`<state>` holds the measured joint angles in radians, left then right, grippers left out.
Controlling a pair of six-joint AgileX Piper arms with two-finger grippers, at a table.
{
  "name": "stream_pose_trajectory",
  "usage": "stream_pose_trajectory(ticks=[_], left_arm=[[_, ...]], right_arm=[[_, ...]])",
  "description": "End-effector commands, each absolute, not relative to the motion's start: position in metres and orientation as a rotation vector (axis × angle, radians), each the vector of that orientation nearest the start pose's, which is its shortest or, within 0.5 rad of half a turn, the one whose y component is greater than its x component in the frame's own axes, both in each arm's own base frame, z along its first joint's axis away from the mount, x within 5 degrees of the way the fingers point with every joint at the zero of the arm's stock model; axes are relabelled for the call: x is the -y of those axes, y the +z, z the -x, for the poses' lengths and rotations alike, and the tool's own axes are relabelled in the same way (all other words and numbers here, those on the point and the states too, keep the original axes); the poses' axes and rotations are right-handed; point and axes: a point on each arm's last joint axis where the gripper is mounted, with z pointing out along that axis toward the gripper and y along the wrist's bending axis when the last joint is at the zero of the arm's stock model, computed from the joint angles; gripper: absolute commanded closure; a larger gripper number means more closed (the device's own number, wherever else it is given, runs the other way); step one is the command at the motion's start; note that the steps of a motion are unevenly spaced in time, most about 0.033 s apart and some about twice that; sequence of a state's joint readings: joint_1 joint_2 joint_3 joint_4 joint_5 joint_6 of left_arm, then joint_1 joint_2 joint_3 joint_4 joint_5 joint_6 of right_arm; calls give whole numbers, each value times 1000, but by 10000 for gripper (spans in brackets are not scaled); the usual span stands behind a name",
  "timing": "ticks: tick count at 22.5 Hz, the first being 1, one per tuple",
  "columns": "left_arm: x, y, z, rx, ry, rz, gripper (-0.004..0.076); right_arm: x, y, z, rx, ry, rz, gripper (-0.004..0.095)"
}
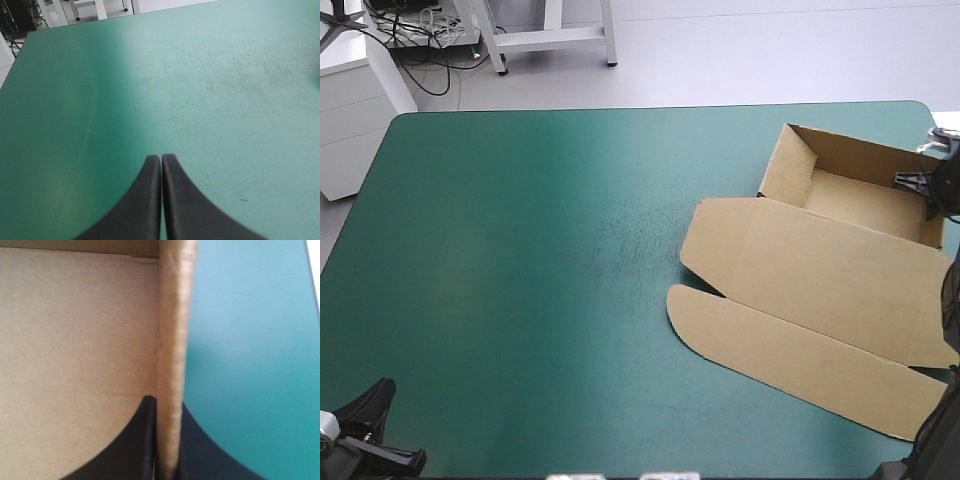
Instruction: Fold the box
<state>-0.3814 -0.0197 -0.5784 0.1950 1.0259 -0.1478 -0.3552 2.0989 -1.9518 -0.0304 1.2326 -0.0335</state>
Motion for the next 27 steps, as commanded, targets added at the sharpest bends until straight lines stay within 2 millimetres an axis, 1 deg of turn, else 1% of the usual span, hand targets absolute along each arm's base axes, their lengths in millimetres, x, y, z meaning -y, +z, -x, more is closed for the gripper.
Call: stream_pose_trajectory(ticks=[1,2,4,6,7,8,9,10,11,12,13,16,17,19,23,24,25,26,27], left_arm=[[-20,308,9,-1797,-144,-200,734],[-18,305,6,-1793,-156,-205,734],[-14,297,1,-1797,-170,-213,734],[-12,297,-1,-1778,-191,-215,734],[-12,296,-1,-1783,-188,-215,734],[-12,296,-1,-1783,-188,-215,734],[-12,296,-1,-1783,-188,-215,734],[-12,296,-1,-1783,-188,-215,734],[-12,296,-1,-1783,-188,-215,734],[-12,296,-1,-1783,-188,-215,734],[-12,296,-1,-1783,-188,-215,734],[-12,296,-1,-1783,-188,-215,734],[-12,296,-1,-1783,-188,-215,734],[-12,296,-1,-1785,-187,-215,734],[-12,296,-1,-1785,-188,-215,734],[-12,296,-1,-1785,-188,-215,734],[-12,296,-1,-1787,-193,-204,734],[-12,296,-1,-1787,-193,-204,734],[-12,296,-1,-1787,-193,-204,734]], right_arm=[[187,302,-400,-2769,-215,-506,928],[194,302,-397,-2767,-219,-523,928],[195,300,-397,-2771,-219,-525,928],[194,297,-399,-2777,-193,-512,913],[192,298,-400,-2789,-182,-442,862],[192,298,-400,-2793,-183,-418,813],[193,300,-399,-2789,-199,-417,701],[194,302,-398,-2788,-220,-414,620],[193,311,-395,-2765,-233,-417,501],[193,318,-393,-2748,-246,-415,468],[191,333,-389,-2709,-261,-414,438],[184,369,-374,-2618,-284,-410,439],[177,394,-361,-2557,-296,-401,439],[168,419,-345,-2496,-309,-378,440],[138,471,-307,-2355,-320,-327,442],[130,482,-297,-2322,-315,-310,451],[112,500,-280,-2269,-290,-258,503],[105,506,-273,-2250,-282,-234,537],[92,514,-262,-2222,-257,-189,602]])
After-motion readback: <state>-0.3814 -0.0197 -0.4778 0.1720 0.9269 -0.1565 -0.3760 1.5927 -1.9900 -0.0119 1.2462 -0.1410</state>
